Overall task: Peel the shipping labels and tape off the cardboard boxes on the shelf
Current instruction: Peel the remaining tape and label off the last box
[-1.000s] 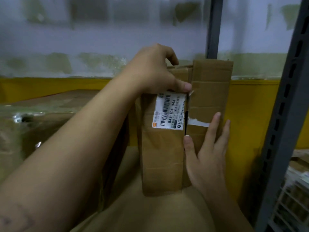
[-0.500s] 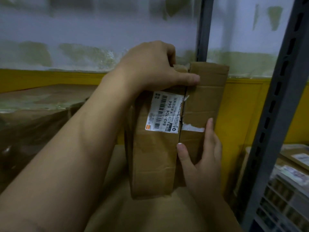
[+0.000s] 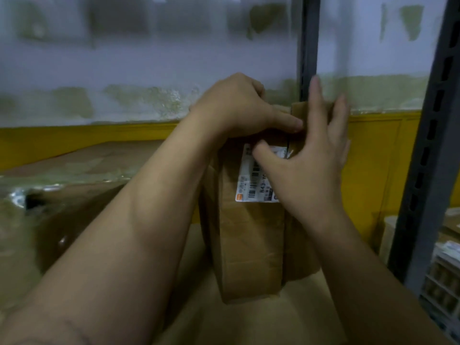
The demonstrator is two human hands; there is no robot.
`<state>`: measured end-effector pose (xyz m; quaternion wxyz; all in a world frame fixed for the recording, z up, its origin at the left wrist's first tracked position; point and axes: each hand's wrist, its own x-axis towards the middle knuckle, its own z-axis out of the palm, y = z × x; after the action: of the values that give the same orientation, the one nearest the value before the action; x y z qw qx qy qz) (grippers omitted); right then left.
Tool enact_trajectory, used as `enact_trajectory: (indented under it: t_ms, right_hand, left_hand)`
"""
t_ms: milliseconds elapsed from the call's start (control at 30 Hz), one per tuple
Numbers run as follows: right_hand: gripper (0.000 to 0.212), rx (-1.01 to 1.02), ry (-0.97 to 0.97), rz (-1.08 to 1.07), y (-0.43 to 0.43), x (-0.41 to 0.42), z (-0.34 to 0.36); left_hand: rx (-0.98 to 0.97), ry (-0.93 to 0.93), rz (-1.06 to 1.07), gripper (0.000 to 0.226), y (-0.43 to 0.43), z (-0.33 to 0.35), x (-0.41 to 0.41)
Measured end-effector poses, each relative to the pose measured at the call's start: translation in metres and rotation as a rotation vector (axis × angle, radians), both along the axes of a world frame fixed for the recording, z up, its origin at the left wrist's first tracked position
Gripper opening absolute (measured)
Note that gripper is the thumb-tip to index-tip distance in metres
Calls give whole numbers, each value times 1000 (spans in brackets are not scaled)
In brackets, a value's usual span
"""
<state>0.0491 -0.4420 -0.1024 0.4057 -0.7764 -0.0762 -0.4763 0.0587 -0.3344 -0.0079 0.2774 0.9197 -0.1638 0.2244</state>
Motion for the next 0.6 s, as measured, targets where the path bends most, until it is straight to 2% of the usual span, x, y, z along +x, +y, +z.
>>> enact_trajectory:
  t_ms: [133, 267, 367, 433, 467, 533, 600]
  right_hand:
    - [98, -84, 18, 32, 1, 8, 2]
    - [70, -107, -34, 26, 0, 8, 3]
    - [60, -153, -75, 25, 2, 11, 3]
    - [53, -137, -101, 44, 4, 12, 2]
    - [51, -134, -110, 48, 4, 12, 2]
    - [50, -135, -110, 48, 4, 12, 3]
    - [50, -135, -105, 56, 3, 11, 3]
  left_hand:
    - [-36, 35, -22, 45, 3, 4, 2]
    - [-105, 50, -92, 42, 7, 0, 2]
    - [-419, 64, -332, 20, 18, -21, 8]
    - [-683, -98, -429, 7, 23, -47, 12]
    - [-785, -183, -468, 12, 26, -57, 15]
    - [-917, -214, -570, 23, 30, -69, 20]
    - [-904, -203, -620, 26, 36, -71, 20]
